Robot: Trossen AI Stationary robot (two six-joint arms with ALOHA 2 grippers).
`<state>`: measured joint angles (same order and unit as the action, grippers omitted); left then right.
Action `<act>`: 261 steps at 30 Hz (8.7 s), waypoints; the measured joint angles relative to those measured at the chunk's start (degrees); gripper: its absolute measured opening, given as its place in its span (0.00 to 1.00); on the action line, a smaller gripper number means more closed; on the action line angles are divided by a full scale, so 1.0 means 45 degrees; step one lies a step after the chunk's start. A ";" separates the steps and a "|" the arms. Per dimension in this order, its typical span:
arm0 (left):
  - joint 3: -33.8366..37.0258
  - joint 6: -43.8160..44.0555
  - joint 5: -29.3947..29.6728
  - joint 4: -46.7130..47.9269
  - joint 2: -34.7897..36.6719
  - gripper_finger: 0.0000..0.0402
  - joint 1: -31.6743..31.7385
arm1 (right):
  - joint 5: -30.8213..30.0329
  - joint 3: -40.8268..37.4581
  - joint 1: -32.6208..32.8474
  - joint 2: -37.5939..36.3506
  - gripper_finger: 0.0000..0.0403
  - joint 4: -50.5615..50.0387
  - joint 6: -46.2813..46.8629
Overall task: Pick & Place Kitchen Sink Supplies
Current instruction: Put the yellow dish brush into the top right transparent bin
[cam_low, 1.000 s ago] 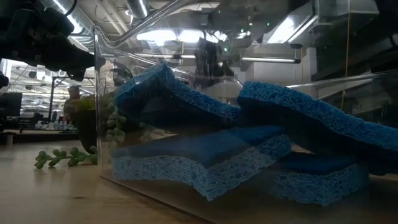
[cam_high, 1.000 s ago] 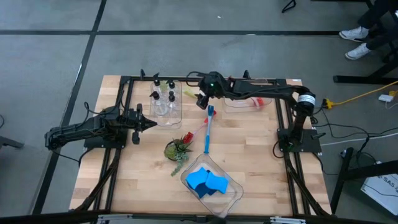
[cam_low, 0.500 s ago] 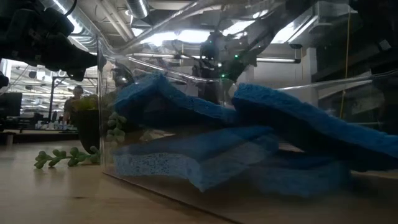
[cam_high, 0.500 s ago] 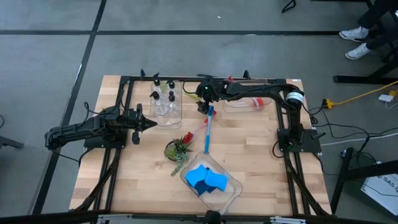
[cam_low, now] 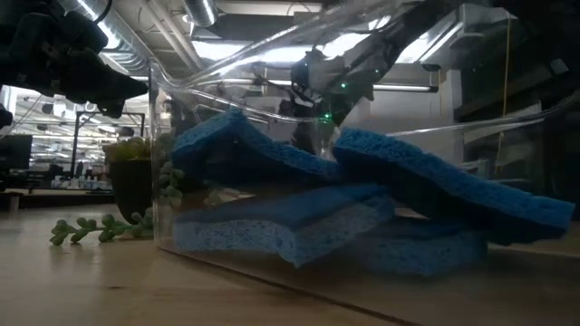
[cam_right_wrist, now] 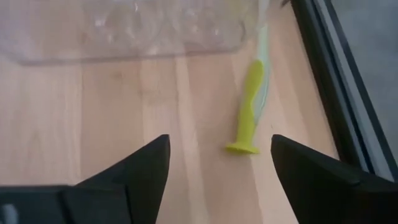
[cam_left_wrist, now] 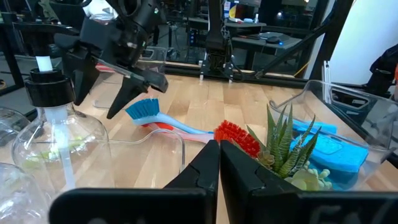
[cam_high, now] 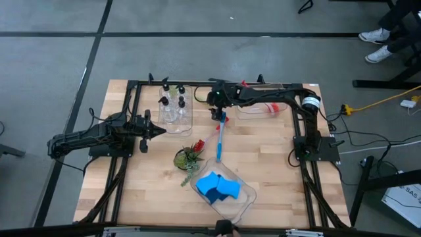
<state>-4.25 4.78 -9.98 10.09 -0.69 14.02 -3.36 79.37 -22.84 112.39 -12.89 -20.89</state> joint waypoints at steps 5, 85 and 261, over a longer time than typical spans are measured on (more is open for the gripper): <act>0.0000 0.0000 -0.0005 0.0000 0.0000 0.02 0.0001 | -0.0823 0.0000 -0.0202 0.0008 0.64 -0.0158 0.0635; 0.0015 0.0092 0.1987 0.0024 0.0000 0.02 0.0000 | 0.1435 0.6425 -0.1179 0.3699 0.61 -0.5039 0.9439; -0.0010 0.0097 0.4299 -0.0005 0.0000 0.02 0.0005 | -0.4877 0.6470 -0.2063 -0.7453 0.01 -1.7150 0.8179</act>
<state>-4.29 5.21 9.37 10.07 -0.69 14.04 -25.30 108.49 -32.12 78.85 -90.06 15.92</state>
